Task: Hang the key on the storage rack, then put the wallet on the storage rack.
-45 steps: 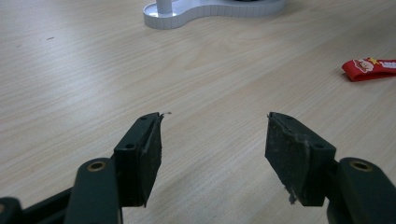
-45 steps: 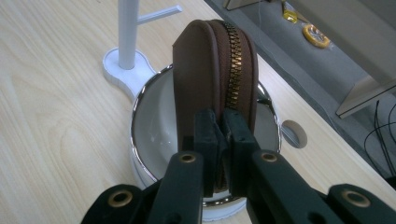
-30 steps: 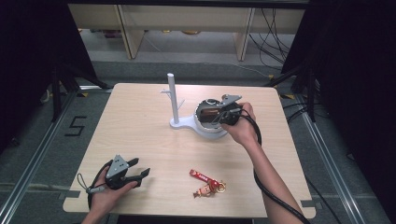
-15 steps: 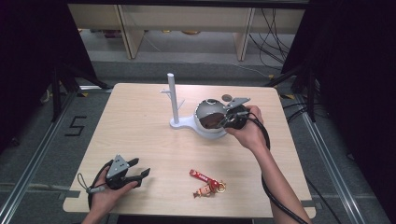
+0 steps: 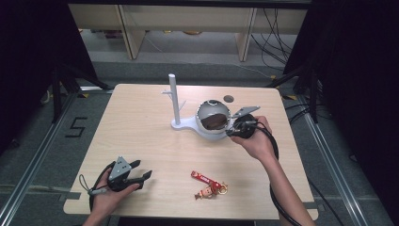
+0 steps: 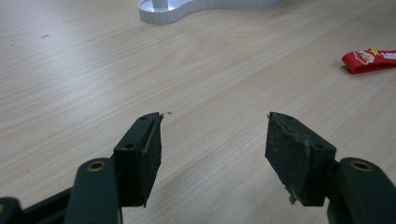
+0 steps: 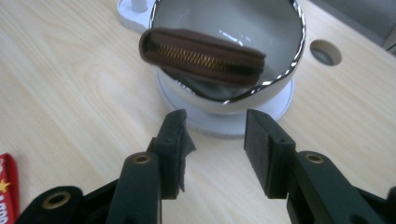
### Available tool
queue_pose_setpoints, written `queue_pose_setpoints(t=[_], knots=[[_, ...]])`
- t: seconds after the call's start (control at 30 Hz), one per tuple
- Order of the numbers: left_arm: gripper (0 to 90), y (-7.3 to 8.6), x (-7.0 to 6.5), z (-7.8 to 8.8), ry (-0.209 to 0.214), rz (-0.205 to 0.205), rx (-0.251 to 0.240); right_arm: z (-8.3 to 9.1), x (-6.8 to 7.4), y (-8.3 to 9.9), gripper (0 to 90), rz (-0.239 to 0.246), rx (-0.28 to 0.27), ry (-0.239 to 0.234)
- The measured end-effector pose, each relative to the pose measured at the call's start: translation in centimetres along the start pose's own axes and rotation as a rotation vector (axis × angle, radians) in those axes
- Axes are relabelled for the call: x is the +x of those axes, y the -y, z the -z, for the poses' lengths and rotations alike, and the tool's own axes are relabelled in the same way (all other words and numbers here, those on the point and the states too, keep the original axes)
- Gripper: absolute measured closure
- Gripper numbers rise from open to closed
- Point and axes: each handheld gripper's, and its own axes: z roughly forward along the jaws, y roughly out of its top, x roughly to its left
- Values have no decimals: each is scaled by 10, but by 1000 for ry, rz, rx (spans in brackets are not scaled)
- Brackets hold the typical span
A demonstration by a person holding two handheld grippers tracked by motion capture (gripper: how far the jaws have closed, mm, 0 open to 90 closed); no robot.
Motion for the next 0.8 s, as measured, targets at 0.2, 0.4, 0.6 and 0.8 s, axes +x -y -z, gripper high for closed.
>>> queue_pose_setpoints(t=[0.2,0.4,0.6,0.8], knots=[[357,0,1,-1,0,19,1,3,-1,9,639,-49,24,-16],[356,0,1,1,-7,25,-2,0,3,19,737,-110,50,-53],[356,-2,1,2,2,27,-17,3,7,23,793,-142,113,-86],[355,-7,-3,0,22,18,-14,5,9,32,796,-162,151,-103]])
